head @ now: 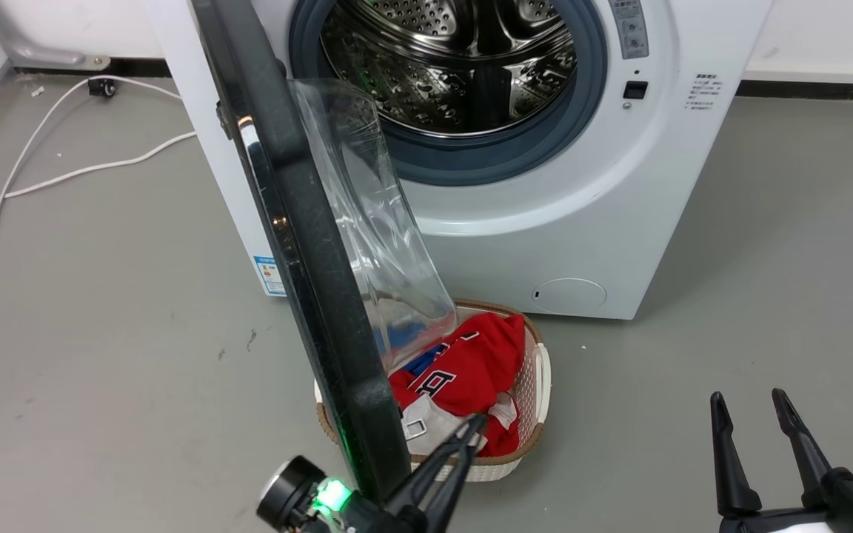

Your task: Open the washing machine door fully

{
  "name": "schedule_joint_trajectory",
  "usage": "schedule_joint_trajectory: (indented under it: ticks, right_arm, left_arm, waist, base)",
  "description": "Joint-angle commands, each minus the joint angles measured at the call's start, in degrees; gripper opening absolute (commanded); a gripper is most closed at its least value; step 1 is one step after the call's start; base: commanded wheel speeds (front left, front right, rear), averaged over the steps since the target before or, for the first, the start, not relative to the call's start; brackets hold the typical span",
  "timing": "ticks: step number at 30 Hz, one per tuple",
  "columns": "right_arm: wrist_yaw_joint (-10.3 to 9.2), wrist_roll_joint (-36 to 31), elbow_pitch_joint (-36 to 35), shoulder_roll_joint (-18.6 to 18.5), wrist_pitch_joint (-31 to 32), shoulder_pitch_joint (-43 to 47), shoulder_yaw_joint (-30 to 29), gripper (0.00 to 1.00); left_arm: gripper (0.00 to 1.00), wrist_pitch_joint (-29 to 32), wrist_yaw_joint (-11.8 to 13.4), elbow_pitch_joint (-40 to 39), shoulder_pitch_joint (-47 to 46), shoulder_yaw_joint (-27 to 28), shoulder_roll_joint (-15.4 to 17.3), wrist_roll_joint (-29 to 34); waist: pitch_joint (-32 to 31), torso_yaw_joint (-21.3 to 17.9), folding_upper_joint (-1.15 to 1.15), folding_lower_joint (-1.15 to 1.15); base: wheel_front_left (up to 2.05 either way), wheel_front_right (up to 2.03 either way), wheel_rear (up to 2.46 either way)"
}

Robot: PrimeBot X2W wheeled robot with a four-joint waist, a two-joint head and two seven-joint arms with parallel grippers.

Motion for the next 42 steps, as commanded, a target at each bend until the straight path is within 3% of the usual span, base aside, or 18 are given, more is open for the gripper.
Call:
schedule_joint_trajectory:
  ticks: [1,13,28,42]
  right_arm:
    - [-0.01,-0.1,0.2,0.1,-0.1,-0.8,0.1,1.00]
    - [-0.01,-0.4,0.4,0.1,-0.1,-1.2,0.2,1.00]
    - [-0.01,-0.9,0.6,0.1,-0.1,-1.1,0.3,1.00]
    - [-0.01,-2.4,0.2,0.1,-0.1,-2.3,0.5,1.00]
  left_arm:
    - [0.00,-0.4,0.5,1.0,0.2,0.7,0.3,-0.4]
    - [0.00,-1.7,2.6,7.1,-2.2,4.0,1.1,-2.0]
    - [0.00,-1.9,7.1,6.4,-0.1,9.7,2.9,-4.5]
    - [0.00,-1.9,9.5,7.8,-1.6,19.0,8.4,-7.0]
  waist:
    - [0.3,0.2,0.00,0.00]
    - [1.7,3.4,0.00,0.00]
    - [2.4,10.9,0.00,0.00]
    - [4.5,14.1,0.00,0.00]
  base:
    - [0.00,0.00,0.00]
    - [0.00,0.00,0.00]
    - [0.00,0.00,0.00]
    - [0.00,0.00,0.00]
